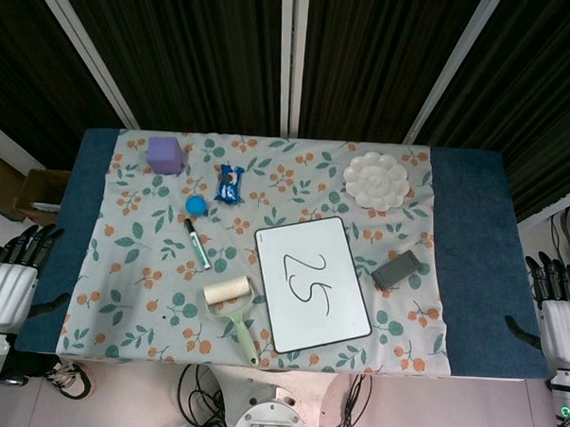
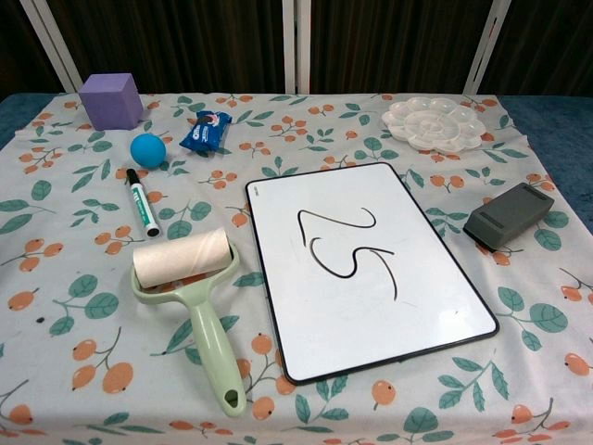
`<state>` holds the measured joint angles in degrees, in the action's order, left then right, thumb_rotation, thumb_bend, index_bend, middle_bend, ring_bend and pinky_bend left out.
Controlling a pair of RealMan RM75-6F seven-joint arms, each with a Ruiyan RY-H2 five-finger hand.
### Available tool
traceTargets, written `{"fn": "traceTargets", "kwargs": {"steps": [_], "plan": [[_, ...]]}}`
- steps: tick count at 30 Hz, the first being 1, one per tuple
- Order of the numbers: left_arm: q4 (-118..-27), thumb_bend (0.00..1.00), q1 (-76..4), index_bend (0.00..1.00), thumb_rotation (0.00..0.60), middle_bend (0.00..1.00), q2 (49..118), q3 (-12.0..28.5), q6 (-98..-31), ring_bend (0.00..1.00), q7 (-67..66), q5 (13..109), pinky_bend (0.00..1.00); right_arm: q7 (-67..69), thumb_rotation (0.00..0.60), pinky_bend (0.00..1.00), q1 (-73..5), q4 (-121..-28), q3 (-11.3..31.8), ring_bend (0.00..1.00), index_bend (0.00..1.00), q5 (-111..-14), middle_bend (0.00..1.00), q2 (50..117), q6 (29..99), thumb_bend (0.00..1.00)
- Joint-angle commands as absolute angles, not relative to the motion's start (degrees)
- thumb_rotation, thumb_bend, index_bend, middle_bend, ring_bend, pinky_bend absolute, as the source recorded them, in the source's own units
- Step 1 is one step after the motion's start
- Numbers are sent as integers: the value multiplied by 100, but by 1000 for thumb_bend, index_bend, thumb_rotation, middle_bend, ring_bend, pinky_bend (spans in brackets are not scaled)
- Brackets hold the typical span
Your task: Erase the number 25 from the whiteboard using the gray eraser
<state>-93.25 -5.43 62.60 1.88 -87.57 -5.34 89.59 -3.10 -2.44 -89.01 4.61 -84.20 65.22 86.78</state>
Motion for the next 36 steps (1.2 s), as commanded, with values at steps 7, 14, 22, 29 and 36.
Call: {"fn": "traceTargets", "kwargs": {"steps": [7,14,22,29,36], "plan": [[-9294,0,-538,86,600,84,6296,160,-8750,60,-501,8986,167,-300,600,0,-236,-8900,452,0,0,-8487,0,6530,8728,81],[-9273,0,-558,86,600,84,6309,158,-8744,59,-466,9026,167,-260,600,0,-245,-8882,398,0,0,-8554,0,6554,8684,82],[-9145,0,-600,86,600,84,6356,163,-8689,60,-386,9028,167,-627,600,0,-555,-8839,385,0,0,-8661,0,6633,8255,82],[-9030,0,-598,86,600,84,6415,155,-8670,60,-293,8995,167,-1129,600,0,-1299,-8573,385,0,0,-8635,0,6881,7067,82],[-9054,0,-566,86,600,84,6377,153,-8712,59,-338,8974,167,-1456,600,0,-2181,-8068,630,0,0,-8397,0,7390,5987,99]]}}
